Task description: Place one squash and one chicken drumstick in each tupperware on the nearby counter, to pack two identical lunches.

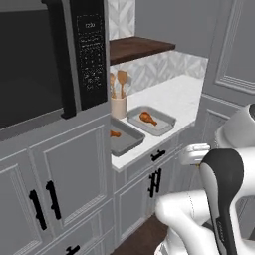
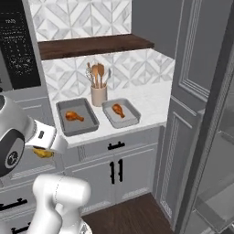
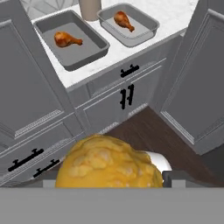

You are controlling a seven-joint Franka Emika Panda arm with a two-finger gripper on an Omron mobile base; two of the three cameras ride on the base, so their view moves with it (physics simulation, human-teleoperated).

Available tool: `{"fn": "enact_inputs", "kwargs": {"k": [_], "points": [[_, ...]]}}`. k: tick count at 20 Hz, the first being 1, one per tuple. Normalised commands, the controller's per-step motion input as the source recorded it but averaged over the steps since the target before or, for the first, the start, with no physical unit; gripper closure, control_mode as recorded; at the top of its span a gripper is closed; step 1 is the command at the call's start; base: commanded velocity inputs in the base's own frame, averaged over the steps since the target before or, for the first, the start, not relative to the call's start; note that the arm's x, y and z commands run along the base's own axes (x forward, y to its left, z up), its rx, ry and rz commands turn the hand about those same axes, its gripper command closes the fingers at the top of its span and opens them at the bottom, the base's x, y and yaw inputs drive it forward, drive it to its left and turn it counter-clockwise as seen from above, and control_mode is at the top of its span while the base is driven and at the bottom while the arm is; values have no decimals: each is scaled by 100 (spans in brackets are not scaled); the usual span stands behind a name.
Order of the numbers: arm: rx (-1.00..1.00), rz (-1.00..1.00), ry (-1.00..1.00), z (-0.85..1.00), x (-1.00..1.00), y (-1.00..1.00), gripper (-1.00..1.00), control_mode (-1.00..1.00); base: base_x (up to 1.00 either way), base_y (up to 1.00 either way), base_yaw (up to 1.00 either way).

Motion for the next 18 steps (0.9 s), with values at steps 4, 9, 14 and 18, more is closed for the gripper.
{"fn": "enact_inputs", "kwargs": {"k": [4,9,14,18], "points": [[0,0,0,0,0,0,100,100,32,-9,42],[0,0,0,0,0,0,100,100,29,-44,24],[0,0,0,0,0,0,100,100,86,-23,1],[0,0,0,0,0,0,100,100,94,-2,10]]}}
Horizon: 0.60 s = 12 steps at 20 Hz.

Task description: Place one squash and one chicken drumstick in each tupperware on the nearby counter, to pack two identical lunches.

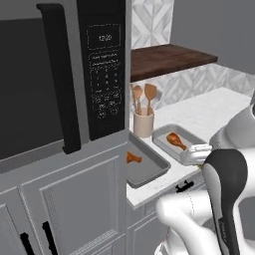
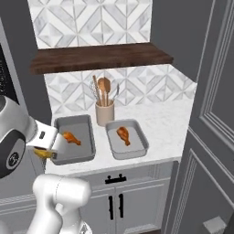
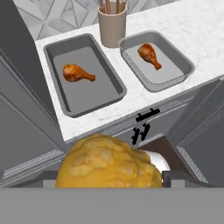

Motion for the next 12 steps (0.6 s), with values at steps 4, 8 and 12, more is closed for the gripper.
{"fn": "enact_inputs", "kwargs": {"k": [4,8,12], "points": [[0,0,0,0,0,0,100,100,22,-10,29],[0,0,0,0,0,0,100,100,0,0,5],[0,0,0,0,0,0,100,100,7,0,2]]}}
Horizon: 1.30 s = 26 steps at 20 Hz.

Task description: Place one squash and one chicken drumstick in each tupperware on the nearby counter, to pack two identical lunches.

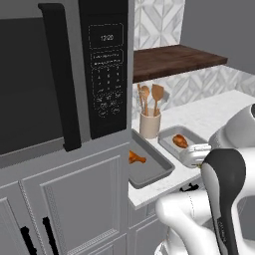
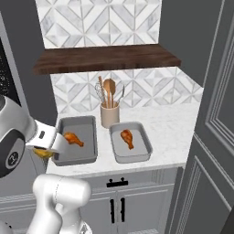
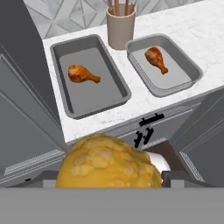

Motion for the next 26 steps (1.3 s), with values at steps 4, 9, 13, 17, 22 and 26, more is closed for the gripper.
{"fn": "enact_inputs", "kwargs": {"k": [4,9,13,17,22,26], "points": [[4,24,0,-9,78,-15,100,-100,0,0,0],[2,29,5,-6,97,-4,100,-100,0,0,0],[0,23,8,-19,100,0,100,-100,0,0,0],[-2,22,17,-73,100,4,100,-100,0,0,0],[-8,29,13,-83,99,17,100,-100,0,0,0],[-9,37,3,-61,71,16,100,-100,0,0,0]]}}
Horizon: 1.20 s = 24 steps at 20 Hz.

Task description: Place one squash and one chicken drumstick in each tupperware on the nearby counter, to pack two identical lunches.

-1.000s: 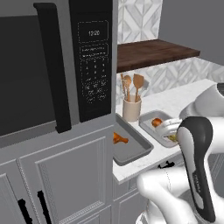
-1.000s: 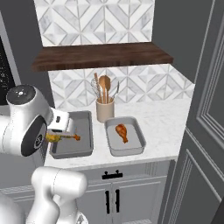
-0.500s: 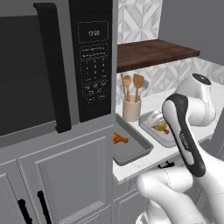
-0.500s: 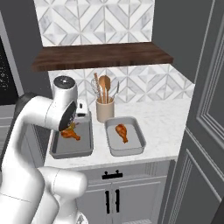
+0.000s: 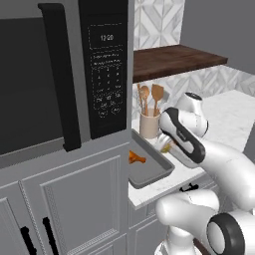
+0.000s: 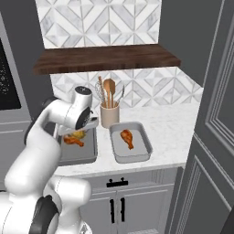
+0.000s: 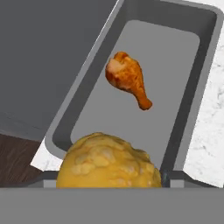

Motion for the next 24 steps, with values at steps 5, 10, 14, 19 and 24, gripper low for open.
{"fn": "enact_inputs", "kwargs": {"k": [5,10,14,19,24], "points": [[-13,19,0,-54,12,5,100,-100,0,0,0],[-5,7,0,-65,0,5,100,-100,0,0,0],[0,4,-1,-31,0,1,100,-100,0,0,0],[0,0,-4,-16,8,14,100,-100,0,0,0],[0,0,-2,-14,22,23,100,-100,0,0,0]]}}
